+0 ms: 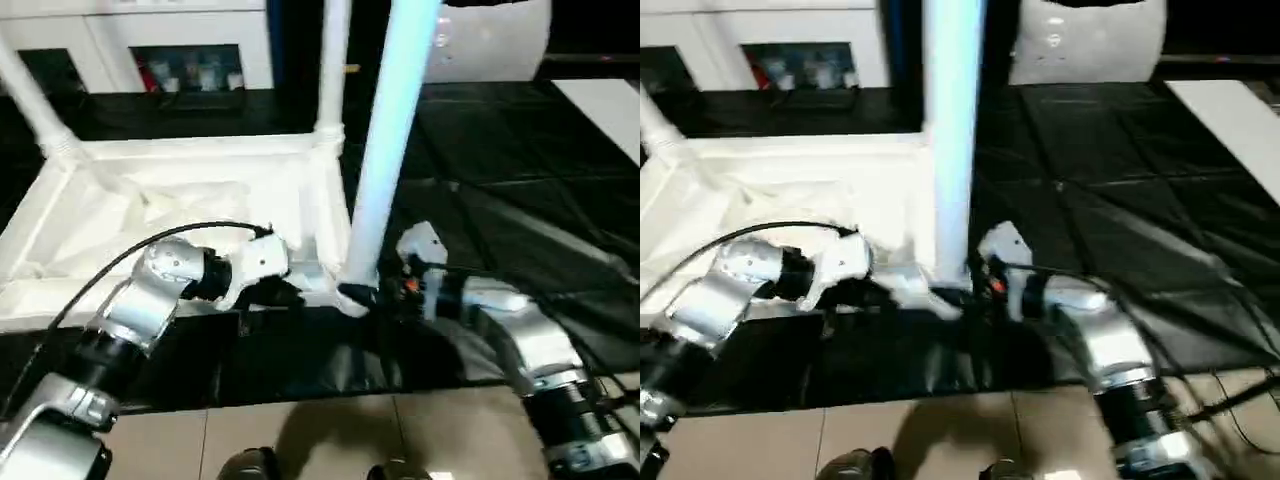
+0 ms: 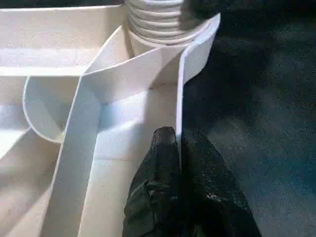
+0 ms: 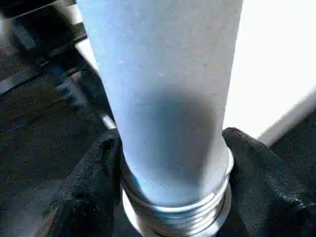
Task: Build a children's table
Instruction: Rotate leg to tighten
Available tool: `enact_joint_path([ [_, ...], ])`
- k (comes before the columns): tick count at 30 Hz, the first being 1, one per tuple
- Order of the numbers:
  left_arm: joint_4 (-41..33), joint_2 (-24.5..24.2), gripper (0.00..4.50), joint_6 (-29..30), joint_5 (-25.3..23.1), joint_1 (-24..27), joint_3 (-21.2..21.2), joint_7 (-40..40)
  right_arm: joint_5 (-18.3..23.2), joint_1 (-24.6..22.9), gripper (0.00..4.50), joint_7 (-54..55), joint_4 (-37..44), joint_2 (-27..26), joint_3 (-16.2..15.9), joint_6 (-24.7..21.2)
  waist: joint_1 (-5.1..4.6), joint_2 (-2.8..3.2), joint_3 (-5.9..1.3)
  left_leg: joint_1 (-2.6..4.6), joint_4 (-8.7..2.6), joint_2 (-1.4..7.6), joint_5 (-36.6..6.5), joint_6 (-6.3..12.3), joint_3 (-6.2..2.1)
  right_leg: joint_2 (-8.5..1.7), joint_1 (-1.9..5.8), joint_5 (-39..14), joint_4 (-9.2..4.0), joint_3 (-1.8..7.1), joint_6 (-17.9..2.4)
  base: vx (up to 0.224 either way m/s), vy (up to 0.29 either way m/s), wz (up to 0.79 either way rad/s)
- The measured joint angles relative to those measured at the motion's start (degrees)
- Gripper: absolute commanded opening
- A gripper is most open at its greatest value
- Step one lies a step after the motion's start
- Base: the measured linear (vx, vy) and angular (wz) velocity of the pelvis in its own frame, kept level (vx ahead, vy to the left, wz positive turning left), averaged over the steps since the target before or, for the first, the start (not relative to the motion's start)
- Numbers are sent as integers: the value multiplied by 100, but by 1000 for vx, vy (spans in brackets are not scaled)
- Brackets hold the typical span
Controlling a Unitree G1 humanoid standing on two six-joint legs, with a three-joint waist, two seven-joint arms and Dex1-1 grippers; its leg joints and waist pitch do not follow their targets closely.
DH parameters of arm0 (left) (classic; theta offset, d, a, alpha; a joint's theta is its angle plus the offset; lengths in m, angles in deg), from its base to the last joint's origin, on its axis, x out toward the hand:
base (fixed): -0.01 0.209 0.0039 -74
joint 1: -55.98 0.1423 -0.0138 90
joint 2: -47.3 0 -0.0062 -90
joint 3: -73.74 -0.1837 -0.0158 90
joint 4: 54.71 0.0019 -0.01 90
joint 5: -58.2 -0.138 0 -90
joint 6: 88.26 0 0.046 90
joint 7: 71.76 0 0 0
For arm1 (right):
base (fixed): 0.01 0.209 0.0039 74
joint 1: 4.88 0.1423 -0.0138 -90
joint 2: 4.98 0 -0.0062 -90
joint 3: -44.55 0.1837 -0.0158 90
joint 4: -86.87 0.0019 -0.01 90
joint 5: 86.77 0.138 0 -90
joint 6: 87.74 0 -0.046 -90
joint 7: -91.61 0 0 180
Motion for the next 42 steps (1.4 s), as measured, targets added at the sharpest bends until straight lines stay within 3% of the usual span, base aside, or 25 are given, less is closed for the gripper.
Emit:
enact_joint_path([
  [6, -301, 829, 0, 911, -186, 121, 200, 1159, -309, 116, 274, 1611, -182, -733, 428, -119, -158, -11, -1, 0, 0, -1, 1, -1, 8, -4, -9, 3, -21, 6, -4, 0, 0, 0],
  [10, -432, 1525, 0, 1537, -308, 118, 335, 2102, -526, 421, 274, 2630, -490, -1151, 677, -156, -177, -11, 0, -7, -1, -1, 0, 0, 9, -4, -14, 10, -25, 5, -5, 0, 0, 0],
  [13, -528, 1602, 0, 1611, -307, 118, 305, 2250, -550, 470, 274, 2755, -506, -1163, 694, -126, -171, -12, -1, -14, -33, 3, -1, 1, 9, 4, -16, 28, -66, -2, 15, 0, 0, 0],
  [14, -543, 1587, 0, 1584, -309, 118, 282, 2250, -549, 478, 344, 2755, -505, -1163, 702, -118, -163, -12, -1, -16, -44, 7, 0, 1, 9, 6, -16, 29, -75, -8, 18, 0, 0, 0],
  [18, -566, 1393, 0, 1418, -356, 112, 181, 2186, -515, 468, 356, 2706, -487, -1245, 703, -113, -165, -12, -1, -17, -53, 17, 0, 2, 9, 15, -18, 28, -82, -14, 20, 0, 0, 0],
  [25, -508, 943, 0, 1092, -353, 91, 109, 1788, -453, 221, 428, 2132, -353, -1000, 546, -33, -156, -18, 3, -18, -49, 14, 0, -1, 10, 12, -17, 30, -85, -10, 21, 0, 0, 0],
  [28, -275, 654, 0, 488, -256, 69, 63, 1373, -287, -62, 439, 1492, -132, -596, 426, 29, -118, -15, 6, -20, -54, 14, 0, -1, 10, 12, -17, 31, -90, -11, 22, 0, 0, 0],
  [35, -27, -37, 0, -320, -142, -28, -67, 324, -68, -359, 445, -154, 250, 529, 208, 257, 42, -19, 8, -26, -48, 13, -2, 3, 12, 9, -17, 31, -93, -13, 22, 0, 0, 0],
  [42, 201, -250, 0, -849, 74, -153, -271, -712, 16, -282, 445, -1018, 306, 997, 51, 551, 123, -18, 9, -26, -35, 10, -5, 9, 20, 1, -13, 32, -90, -11, 20, 0, 0, 0],
])
